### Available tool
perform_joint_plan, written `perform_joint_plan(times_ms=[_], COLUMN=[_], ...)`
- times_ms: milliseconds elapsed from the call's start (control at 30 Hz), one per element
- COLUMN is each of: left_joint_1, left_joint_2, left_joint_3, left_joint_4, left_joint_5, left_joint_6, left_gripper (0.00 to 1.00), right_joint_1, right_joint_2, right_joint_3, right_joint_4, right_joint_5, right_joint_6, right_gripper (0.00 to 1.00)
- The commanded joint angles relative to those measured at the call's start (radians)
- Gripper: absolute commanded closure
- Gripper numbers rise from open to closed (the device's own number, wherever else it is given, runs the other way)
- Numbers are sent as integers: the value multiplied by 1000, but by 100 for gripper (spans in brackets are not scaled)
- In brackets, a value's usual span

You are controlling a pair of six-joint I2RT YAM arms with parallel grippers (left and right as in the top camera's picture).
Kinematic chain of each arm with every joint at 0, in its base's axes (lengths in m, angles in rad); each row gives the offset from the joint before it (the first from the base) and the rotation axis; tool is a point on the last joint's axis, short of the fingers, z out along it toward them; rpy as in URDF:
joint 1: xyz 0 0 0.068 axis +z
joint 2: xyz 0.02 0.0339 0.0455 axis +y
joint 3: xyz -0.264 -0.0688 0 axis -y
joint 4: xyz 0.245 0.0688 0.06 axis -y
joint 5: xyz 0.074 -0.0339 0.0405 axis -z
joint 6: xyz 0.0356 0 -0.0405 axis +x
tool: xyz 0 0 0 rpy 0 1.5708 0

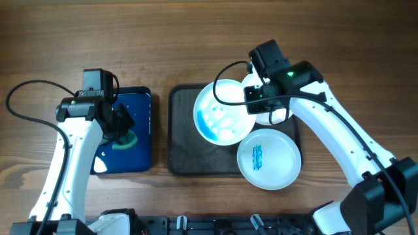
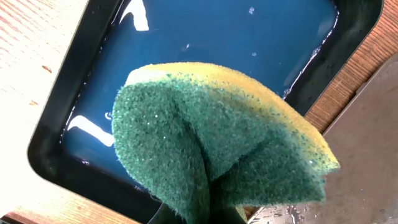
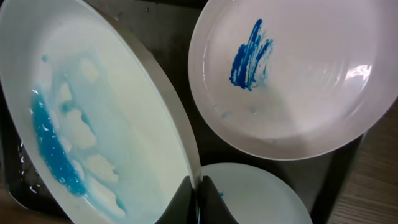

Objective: Clean dirty plates on tray and stack at the side
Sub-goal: 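Return the sponge to the basin and lift the plate with the right gripper, then carry the plate over the blue basin with the right gripper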

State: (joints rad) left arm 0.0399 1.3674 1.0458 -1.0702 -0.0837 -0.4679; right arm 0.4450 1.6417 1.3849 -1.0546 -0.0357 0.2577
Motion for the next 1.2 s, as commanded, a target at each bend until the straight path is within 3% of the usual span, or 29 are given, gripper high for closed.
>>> perform_joint_plan(times_ms=[0,567,967,1167], left_joint_1=[5,51,334,512], left_joint_2=[-19,-19,-19,-19], left_joint_3=[15,23,188,198], left_joint_4=[4,30,-18,-23], left_joint_5=[5,5,6,106], left_joint_6=[19,6,-11,-10], left_gripper=[96,96,96,96], right_joint_1=[17,204,243,276], right_joint_2=[-7,349,397,397], right_joint_3=[110,497,591,657], right_joint_4=[-39,-176,-129,-58], right_joint_5=[58,54,47,28], right_joint_6=[-32,-29,-11,9], right_gripper=[95,96,95,96])
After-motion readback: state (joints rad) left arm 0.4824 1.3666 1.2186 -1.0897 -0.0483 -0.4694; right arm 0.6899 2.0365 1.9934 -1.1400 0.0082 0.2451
